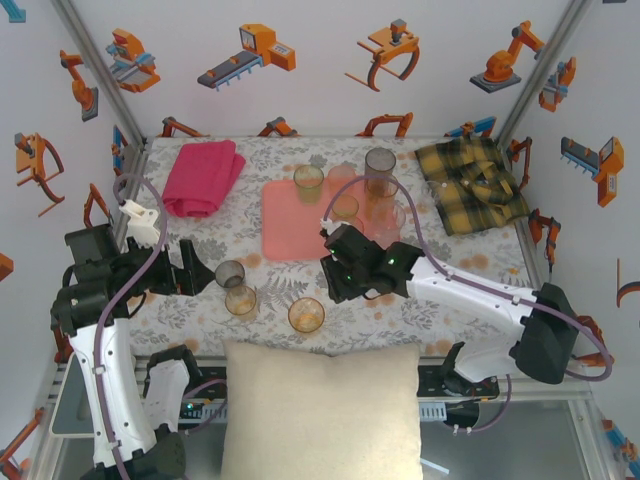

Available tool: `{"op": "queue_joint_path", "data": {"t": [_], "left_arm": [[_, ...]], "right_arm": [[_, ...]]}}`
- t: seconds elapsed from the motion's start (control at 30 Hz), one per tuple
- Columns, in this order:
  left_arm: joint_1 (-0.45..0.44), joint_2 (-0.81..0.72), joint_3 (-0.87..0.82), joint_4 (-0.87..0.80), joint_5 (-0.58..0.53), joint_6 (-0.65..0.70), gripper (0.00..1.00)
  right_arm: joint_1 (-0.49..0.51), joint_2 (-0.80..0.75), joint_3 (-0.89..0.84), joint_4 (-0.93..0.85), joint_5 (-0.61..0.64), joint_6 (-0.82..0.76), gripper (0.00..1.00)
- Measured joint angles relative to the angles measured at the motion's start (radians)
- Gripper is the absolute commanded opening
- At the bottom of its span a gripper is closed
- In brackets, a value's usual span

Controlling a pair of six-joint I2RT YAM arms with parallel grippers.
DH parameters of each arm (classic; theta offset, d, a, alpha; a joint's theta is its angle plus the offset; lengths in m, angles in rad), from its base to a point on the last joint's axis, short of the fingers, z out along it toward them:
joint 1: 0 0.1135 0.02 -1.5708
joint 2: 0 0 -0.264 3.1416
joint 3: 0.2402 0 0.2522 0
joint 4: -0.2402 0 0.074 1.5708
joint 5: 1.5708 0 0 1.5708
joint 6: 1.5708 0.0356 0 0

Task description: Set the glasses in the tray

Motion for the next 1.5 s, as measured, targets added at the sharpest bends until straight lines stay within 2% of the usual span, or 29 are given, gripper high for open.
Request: {"op": "queue_joint_path", "data": {"t": [0.6,1.5], "left_arm": [[0.000,0.000,0.000,0.003,0.000,-0.005,0.97],[0.000,-0.009,0.000,0.003,0.000,-0.005,0.97]], "right_arm": [[0.106,0.090,0.063,-0.004,-0.011,0.010,0.40],[0.143,0.254,0.132,-0.054,0.099,0.010,0.35]]}}
